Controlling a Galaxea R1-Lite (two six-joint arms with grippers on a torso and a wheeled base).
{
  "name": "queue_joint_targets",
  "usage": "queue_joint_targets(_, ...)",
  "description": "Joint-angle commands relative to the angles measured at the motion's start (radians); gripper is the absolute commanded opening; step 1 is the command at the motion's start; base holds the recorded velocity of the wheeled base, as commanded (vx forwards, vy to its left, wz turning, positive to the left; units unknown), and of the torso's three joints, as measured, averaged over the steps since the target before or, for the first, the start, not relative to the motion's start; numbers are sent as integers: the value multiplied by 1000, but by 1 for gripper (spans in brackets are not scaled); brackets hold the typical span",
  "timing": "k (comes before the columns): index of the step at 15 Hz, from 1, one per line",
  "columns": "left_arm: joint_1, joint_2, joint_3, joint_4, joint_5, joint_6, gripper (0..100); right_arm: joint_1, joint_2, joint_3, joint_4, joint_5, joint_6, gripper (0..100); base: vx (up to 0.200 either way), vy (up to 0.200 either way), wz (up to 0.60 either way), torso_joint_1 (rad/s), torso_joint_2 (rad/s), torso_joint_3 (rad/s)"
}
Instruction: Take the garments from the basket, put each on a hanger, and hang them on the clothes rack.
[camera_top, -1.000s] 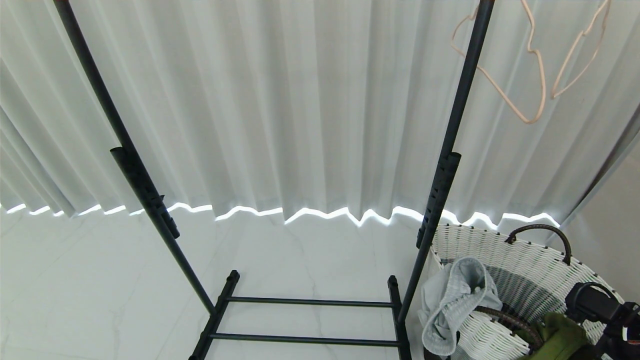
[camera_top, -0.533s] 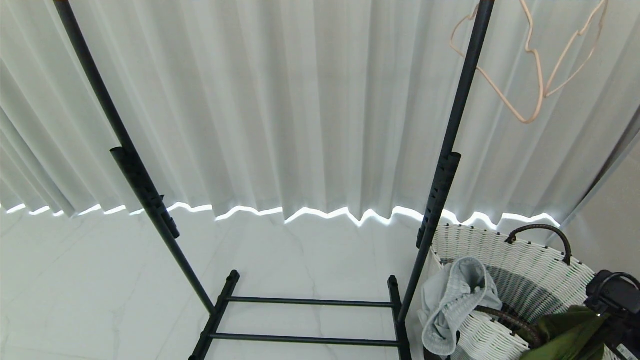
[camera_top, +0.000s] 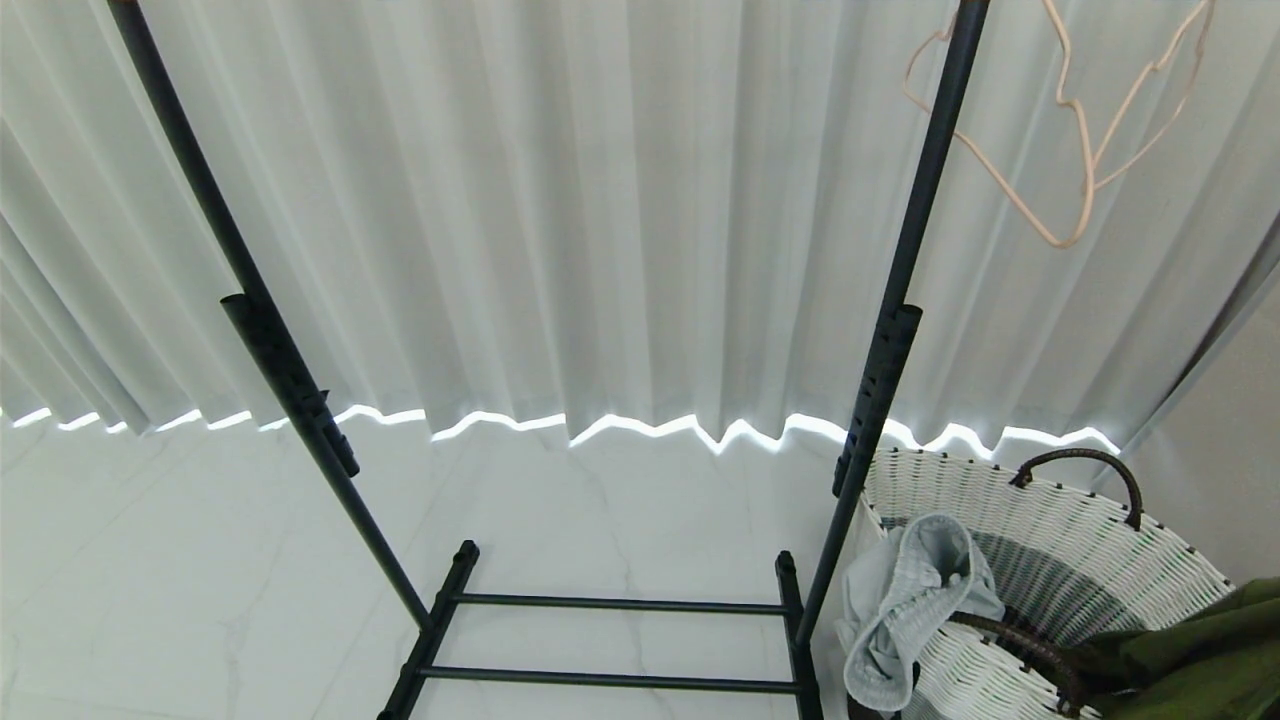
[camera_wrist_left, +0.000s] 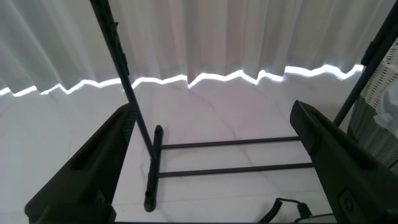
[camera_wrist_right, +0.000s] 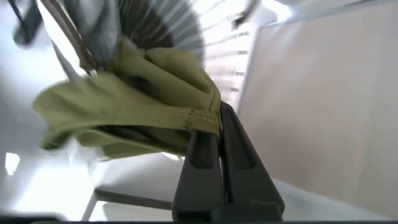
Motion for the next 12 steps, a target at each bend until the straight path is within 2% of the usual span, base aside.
queue_joint_targets(1,0,0,0,0,0,0,100,2,-159,-135,73,6,18,0,0,0,0,0,0,0)
queue_joint_targets(3,0,0,0,0,0,0,100,22,-176,-173,73,6,18,0,0,0,0,0,0,0)
queue_joint_targets(7,0,0,0,0,0,2,100,24,-216,-182,76,-4,18,0,0,0,0,0,0,0)
queue_joint_targets(12,0,0,0,0,0,8,100,24,-233,-176,78,-2,18,0,-200,0,0,2,2,0)
